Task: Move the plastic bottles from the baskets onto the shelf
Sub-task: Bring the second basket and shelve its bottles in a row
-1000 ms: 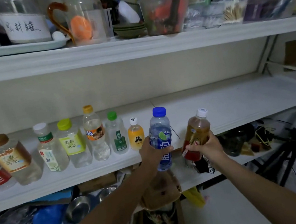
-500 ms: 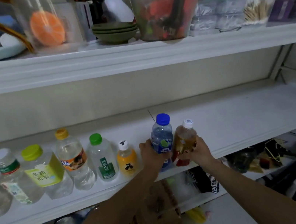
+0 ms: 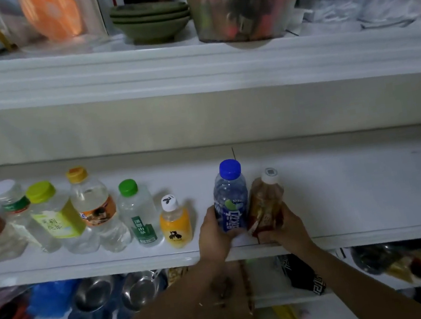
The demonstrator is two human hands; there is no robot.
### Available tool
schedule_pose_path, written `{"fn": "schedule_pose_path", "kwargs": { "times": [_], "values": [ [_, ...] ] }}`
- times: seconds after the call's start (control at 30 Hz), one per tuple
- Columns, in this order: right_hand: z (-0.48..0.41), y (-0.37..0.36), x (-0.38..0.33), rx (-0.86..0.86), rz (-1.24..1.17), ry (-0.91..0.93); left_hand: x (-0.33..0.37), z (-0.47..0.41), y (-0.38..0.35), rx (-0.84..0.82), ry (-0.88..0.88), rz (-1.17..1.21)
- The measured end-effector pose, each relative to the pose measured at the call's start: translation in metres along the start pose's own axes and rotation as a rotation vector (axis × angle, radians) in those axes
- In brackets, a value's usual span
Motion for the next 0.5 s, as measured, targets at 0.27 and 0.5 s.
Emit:
{"fn": "schedule_pose_path", "kwargs": {
  "times": [0.27, 0.5],
  "values": [
    [-0.026, 0.003, -0.017, -0.032, 0.080, 0.034, 0.005, -0.023, 0.005, -0.026, 0.065, -0.065],
    [-0.035, 0.000, -0.016, -0.046, 0.075, 0.048, 0.005, -0.023, -0.001, 0.024, 0.085, -0.212]
  ]
}}
Point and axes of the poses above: each hand's wrist, its own z-axis away from the middle knuckle, its own y-axis out of the back of the hand, x = y × z, the point moved 3 cm from there along -z, towards the middle knuckle, and after that the axes turned 5 degrees about z, right-handed, at the moved point
